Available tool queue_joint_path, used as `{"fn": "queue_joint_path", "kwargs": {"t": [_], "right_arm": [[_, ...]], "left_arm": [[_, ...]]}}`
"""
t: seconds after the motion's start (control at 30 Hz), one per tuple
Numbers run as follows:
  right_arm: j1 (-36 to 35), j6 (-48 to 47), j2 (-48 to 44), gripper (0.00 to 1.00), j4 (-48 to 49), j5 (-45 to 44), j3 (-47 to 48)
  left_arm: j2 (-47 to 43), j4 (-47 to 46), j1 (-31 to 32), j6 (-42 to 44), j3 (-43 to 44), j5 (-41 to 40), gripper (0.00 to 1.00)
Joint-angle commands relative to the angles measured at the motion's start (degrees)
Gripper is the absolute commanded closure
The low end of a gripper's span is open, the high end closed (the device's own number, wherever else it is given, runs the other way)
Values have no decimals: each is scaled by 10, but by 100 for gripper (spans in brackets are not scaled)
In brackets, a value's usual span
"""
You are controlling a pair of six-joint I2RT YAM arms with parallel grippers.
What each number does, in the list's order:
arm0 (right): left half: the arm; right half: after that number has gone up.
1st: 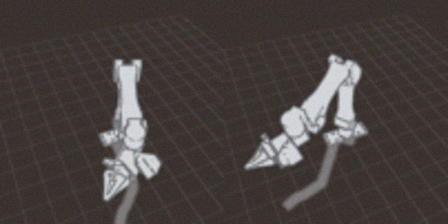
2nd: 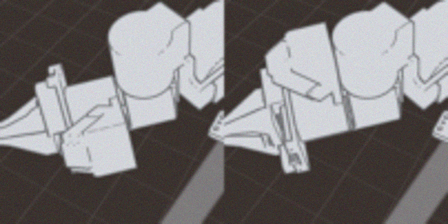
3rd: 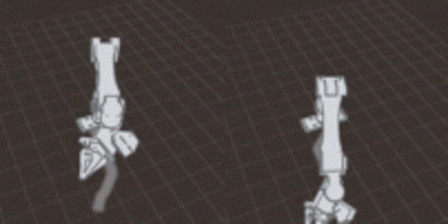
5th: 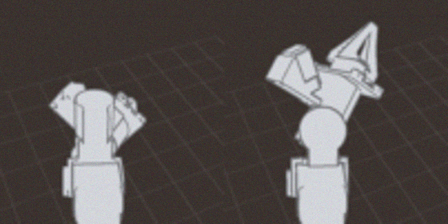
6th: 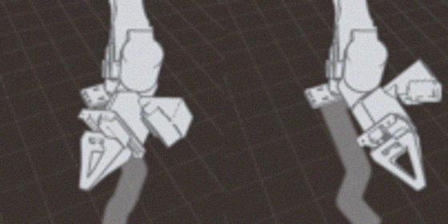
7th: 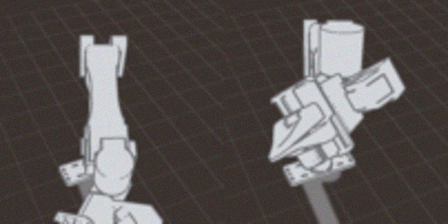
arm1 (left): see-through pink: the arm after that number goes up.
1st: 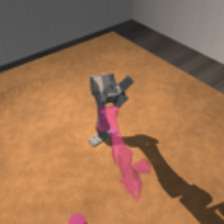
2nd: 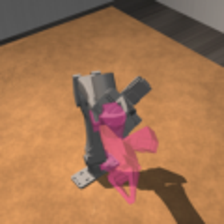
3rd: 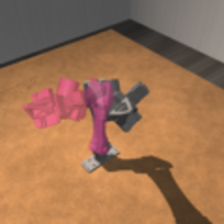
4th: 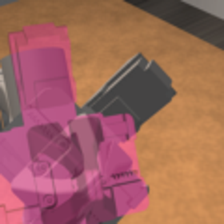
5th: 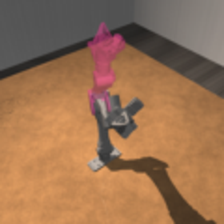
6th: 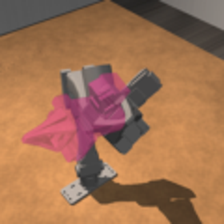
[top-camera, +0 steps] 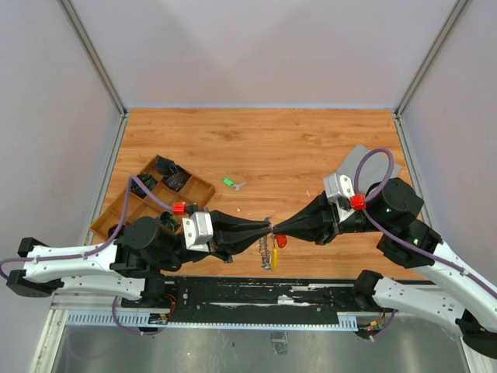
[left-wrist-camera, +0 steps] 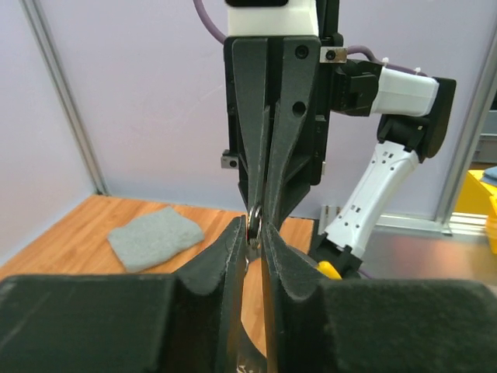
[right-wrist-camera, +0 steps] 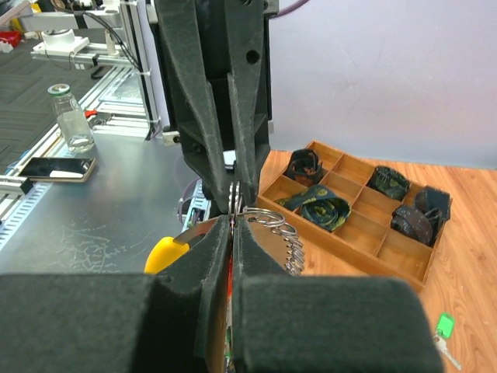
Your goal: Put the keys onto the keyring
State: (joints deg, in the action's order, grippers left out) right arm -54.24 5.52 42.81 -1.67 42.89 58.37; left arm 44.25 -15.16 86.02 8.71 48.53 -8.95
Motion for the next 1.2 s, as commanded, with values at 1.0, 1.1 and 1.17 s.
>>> {"fn": "queue_joint_path", "kwargs": {"t": [1.0,1.1,1.17], "right_arm": [[6,-243,173,99,-667,-110,314],[2,-242,174,99,-658,-77,314],[-9,-242,171,99,-651,-71,309]], "left_arm": [[61,135,5,-46,38,-23,45],[80,145,5,-39,47,-8,44],[91,150,5,-37,55,-5,44]]}}
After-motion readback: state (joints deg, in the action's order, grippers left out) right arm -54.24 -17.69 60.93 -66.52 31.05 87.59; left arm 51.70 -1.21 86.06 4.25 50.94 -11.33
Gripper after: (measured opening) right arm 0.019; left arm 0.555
